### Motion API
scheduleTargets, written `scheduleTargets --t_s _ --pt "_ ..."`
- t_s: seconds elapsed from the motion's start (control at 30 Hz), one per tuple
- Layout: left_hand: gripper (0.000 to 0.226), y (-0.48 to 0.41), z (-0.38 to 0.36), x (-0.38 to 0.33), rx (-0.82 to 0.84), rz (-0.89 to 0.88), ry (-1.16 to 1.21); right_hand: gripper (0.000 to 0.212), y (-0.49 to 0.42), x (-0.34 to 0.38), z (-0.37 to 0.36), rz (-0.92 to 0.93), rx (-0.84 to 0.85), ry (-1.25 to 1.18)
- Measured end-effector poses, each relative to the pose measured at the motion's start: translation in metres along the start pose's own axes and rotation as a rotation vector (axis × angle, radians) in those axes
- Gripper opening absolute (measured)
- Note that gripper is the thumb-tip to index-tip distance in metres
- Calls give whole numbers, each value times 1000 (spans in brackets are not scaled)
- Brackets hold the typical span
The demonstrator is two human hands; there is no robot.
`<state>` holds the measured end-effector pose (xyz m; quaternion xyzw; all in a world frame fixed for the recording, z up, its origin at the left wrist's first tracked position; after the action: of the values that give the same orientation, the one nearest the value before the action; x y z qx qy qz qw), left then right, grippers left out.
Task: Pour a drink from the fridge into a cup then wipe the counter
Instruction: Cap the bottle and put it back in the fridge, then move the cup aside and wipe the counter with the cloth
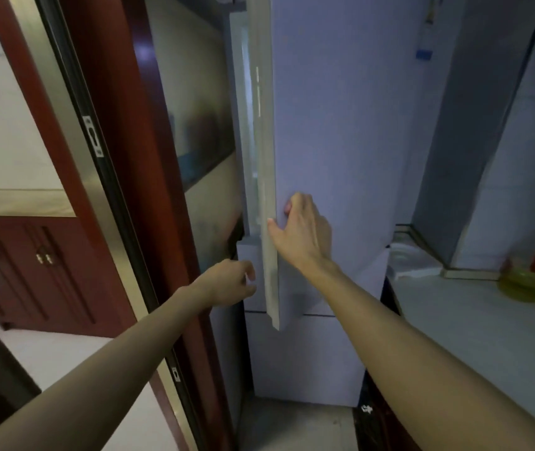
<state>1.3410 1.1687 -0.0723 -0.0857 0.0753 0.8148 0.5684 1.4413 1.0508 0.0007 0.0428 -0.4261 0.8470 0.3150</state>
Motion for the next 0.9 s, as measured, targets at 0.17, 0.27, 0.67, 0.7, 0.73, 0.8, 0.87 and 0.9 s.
scheduleTargets --t_s 0.17,0.27,0.67,0.7,0.73,0.8,0.87,0.9 --pt "29 -1 -11 24 -13 75 32 37 -25 19 -39 7 13 16" --pt "36 -12 -9 47 -43 122 47 41 -40 24 -61 11 42 5" --pt "56 -122 -12 100 -145 214 396 36 -100 -19 -133 161 380 7" --pt "58 -131 -11 107 -148 226 428 41 -107 -23 -137 152 371 33" --pt "60 -140 -11 113 -147 238 456 46 -113 -26 -141 150 355 51" --pt "61 -160 -13 127 -134 255 508 56 -127 -29 -152 169 343 96" --pt "62 -177 -14 136 -135 274 570 64 -135 -31 -163 192 370 148" --pt "63 -185 -13 140 -143 286 604 68 -138 -32 -169 197 391 176"
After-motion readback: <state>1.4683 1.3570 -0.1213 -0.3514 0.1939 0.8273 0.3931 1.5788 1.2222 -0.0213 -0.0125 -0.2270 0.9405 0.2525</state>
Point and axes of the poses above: each hand's wrist, its own y-axis away from the middle knuckle, its own z-axis out of the back of the hand, x = y × z, the point moved 5 cm from there along -y, towards the middle knuckle, and after that the axes turned 3 degrees about y, right-handed, at the moved point
